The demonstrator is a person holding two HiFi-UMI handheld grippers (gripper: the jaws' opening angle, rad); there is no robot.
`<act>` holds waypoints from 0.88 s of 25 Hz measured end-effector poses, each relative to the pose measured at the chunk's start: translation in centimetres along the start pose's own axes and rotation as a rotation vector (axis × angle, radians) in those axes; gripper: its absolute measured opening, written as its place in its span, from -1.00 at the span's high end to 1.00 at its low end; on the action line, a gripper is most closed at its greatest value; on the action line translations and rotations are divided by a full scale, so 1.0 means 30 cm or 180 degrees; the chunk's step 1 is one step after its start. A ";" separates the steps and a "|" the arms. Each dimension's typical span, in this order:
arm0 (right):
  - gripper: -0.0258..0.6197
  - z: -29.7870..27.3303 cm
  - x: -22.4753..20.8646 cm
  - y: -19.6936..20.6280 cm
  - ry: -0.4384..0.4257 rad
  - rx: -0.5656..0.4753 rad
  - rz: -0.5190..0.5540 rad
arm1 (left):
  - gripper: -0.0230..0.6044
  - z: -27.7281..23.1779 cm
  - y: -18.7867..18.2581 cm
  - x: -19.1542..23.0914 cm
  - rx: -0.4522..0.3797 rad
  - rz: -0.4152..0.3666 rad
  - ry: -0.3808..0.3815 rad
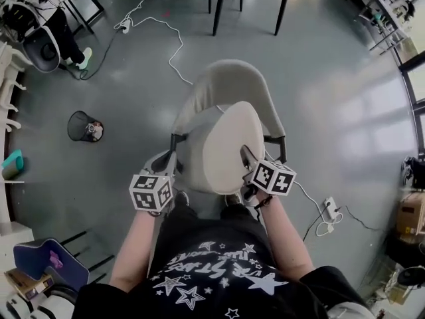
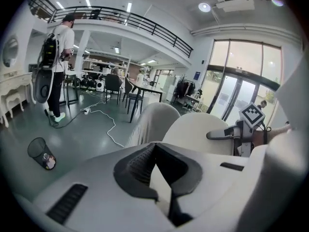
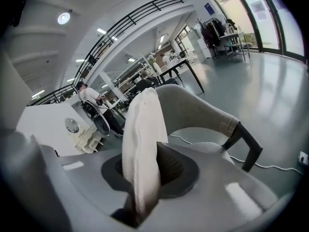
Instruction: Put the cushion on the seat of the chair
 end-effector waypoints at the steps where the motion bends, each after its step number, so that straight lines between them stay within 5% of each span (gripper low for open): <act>1: 0.73 -0.014 0.019 0.010 0.0039 -0.0044 -0.0018 | 0.90 -0.009 -0.007 0.027 0.0017 -0.0060 0.0058; 14: 0.73 -0.074 0.176 0.241 0.0544 -0.0742 -0.0302 | 0.90 -0.070 0.107 0.265 0.0358 -0.0347 0.0603; 22: 0.73 -0.101 0.147 0.278 0.0538 -0.0967 -0.0276 | 0.90 -0.099 0.130 0.262 0.0354 -0.0484 0.0811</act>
Point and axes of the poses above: the fingertips, and each gripper's own axes: z backward along the fingers, x to its left, y out of its underside, the point moved 3 cm from there along z, backward along the fingers, and after that the axes turned 15 degrees about -y, right-handed, at the moved point
